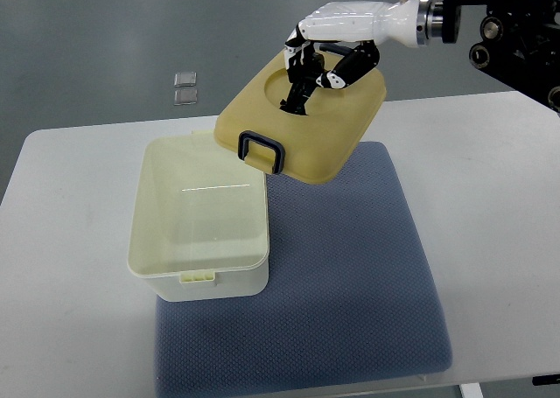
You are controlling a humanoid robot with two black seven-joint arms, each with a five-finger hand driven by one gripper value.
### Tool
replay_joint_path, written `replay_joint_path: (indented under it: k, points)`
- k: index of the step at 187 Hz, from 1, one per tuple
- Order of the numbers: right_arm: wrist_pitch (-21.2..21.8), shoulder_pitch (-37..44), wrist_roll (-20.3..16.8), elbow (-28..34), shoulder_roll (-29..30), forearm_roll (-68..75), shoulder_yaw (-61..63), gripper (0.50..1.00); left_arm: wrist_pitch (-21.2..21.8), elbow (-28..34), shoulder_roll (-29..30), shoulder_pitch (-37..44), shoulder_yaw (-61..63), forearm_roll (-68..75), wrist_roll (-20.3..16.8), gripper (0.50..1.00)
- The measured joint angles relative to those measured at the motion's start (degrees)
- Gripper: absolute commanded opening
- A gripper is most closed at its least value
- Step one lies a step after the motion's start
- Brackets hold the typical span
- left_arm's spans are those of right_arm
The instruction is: Open white storage box with right hand
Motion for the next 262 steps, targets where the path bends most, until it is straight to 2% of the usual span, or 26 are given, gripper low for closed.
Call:
replay_joint_path:
  k: [27,61,165,231,244,246,249,250,251,252,254,257,262]
  points:
    - [-0.4,-5.1,0.0,-0.1,-3.7,0.0,1.8,0.5,0.0,0.0,0.0,0.0,0.0,0.0,0.0,1.0]
    - [-4.1,-9.8,0.0,-0.3,-4.2,-0.1,1.7,0.5,0.0,0.0,0.0,0.0,0.0,0.0,0.0,1.0]
    - [-4.9,-16.8,0.0,-0.3,0.1,-0.4,1.0,0.5,0.0,0.0,0.0,0.0,0.0,0.0,0.0,1.0]
    - [-4.9,-18.7,0.0,-0.3,0.9,-0.9,0.9,0.5,0.0,0.0,0.0,0.0,0.0,0.0,0.0,1.0]
    - [-4.9,-19.0,0.0,-0.4,1.1,-1.0,0.9,0.578,0.0,0.0,0.0,0.0,0.0,0.0,0.0,1.0]
    - [-4.9,-19.1,0.0,-0.4,1.2,-1.0,0.9,0.609,0.0,0.0,0.0,0.0,0.0,0.0,0.0,1.0]
    - [-4.9,-19.1,0.0,-0.4,1.2,-1.0,0.9,0.627,0.0,0.0,0.0,0.0,0.0,0.0,0.0,1.0]
    - [-4.9,-19.2,0.0,-0.4,1.2,-1.0,0.9,0.653,0.0,0.0,0.0,0.0,0.0,0.0,0.0,1.0]
    - [-4.9,-19.2,0.0,-0.4,1.2,-1.0,0.9,0.654,0.0,0.0,0.0,0.0,0.0,0.0,0.0,1.0]
    - [-4.9,-19.2,0.0,-0.4,1.2,-1.0,0.9,0.682,0.0,0.0,0.0,0.0,0.0,0.0,0.0,1.0]
    - [-4.9,-19.3,0.0,-0.4,1.2,-1.0,0.9,0.682,0.0,0.0,0.0,0.0,0.0,0.0,0.0,1.0]
    - [-4.9,-19.3,0.0,-0.5,1.2,-0.9,0.9,0.735,0.0,0.0,0.0,0.0,0.0,0.0,0.0,1.0]
    - [-4.9,-19.4,0.0,-0.5,1.2,-0.7,1.0,0.772,0.0,0.0,0.0,0.0,0.0,0.0,0.0,1.0]
